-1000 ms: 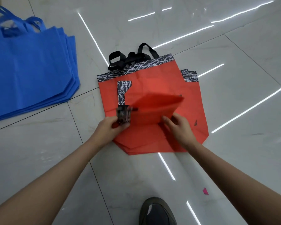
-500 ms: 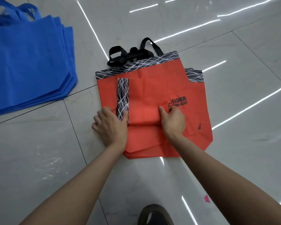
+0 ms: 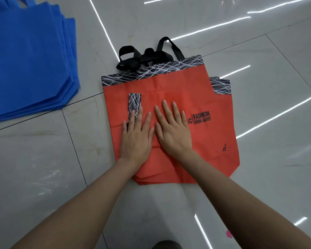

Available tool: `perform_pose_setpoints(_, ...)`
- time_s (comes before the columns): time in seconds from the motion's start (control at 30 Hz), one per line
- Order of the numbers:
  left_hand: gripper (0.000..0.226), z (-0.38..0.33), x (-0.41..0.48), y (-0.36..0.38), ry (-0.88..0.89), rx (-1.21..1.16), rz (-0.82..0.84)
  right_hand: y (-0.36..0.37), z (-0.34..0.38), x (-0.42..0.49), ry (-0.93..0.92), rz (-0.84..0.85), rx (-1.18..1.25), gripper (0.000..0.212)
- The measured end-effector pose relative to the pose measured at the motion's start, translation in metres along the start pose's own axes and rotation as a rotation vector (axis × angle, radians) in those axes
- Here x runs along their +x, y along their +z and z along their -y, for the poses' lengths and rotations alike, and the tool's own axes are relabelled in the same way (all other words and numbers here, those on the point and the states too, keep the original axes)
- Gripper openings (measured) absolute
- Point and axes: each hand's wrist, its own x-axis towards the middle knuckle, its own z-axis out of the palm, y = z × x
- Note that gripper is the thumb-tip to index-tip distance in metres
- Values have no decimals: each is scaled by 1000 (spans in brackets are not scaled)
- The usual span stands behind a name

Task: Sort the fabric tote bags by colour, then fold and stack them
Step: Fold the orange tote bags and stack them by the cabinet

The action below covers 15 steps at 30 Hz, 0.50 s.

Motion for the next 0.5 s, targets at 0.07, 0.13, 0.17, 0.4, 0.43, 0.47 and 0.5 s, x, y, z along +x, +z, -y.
perform_pose_setpoints(0.07,52,-1,0,0,-3,6,13,6,-6,0,30,23,7,53)
perform_pose_setpoints(0.13,52,0,1,-1,-12,17,9,8,-7,-1,39,42,1,54)
perform_pose_setpoints(0.17,52,-1,2,-2,-14,22,13,7,-6,0,40,56,1,54)
perform_pose_setpoints(0.4,52,32,18,-12,272,66,37,-22,-36,47,-29,-26,-169,44)
perform_pose_setpoints(0.43,51,44,23,-17,363,108,18,-23,-45,46,-9,-6,-164,48)
perform_pose_setpoints(0.47,50,54,29,-24,408,158,-14,-24,-48,42,13,27,-148,52)
perform_pose_setpoints(0.5,48,59,33,-31,400,198,-53,-25,-46,35,48,72,-123,57)
